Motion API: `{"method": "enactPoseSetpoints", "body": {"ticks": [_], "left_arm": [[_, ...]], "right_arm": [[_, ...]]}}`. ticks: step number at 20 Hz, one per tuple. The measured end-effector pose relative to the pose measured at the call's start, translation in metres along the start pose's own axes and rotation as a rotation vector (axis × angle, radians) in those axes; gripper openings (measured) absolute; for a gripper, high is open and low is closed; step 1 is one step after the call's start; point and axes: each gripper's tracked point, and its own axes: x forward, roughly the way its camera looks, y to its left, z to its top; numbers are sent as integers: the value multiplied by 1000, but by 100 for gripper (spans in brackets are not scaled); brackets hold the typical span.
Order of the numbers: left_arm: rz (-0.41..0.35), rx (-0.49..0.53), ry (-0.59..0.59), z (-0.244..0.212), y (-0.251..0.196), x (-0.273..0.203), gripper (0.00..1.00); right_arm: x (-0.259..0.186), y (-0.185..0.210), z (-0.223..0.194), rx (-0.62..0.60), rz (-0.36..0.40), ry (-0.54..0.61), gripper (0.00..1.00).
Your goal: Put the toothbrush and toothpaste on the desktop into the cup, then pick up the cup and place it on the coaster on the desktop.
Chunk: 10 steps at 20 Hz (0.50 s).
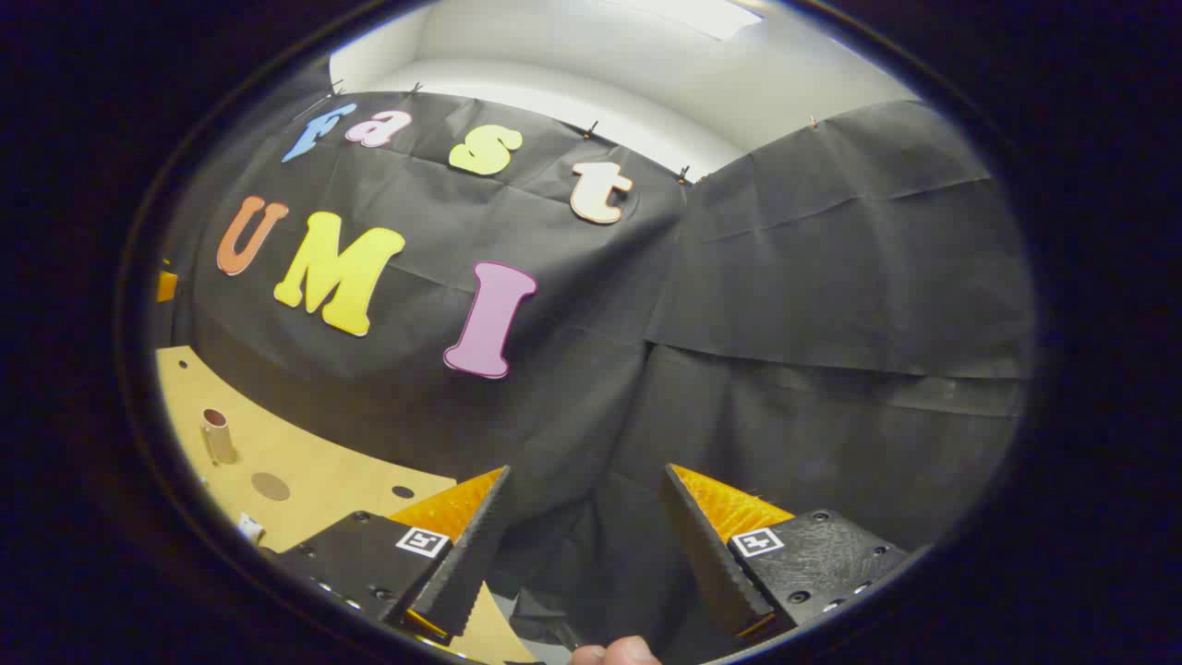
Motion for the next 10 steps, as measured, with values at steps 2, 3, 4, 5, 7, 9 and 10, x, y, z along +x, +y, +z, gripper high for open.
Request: {"method": "enactPoseSetpoints", "body": {"ticks": [2,3,4,5,7,9,10], "left_arm": [[7,9,2,1,-1,0,97],[16,23,-2,3,1,1,97],[24,34,-7,4,4,1,97],[30,43,-7,3,7,2,97],[40,51,2,-2,13,0,97],[54,56,15,-7,21,-1,97],[63,57,20,-8,26,-2,97]], "right_arm": [[-20,24,2,42,26,39,95],[-28,39,8,95,37,47,95],[-33,59,17,132,58,46,98],[-41,89,24,152,108,40,95],[-50,139,27,158,195,44,95],[-55,172,36,192,256,47,95],[-55,186,42,211,279,47,95]]}}
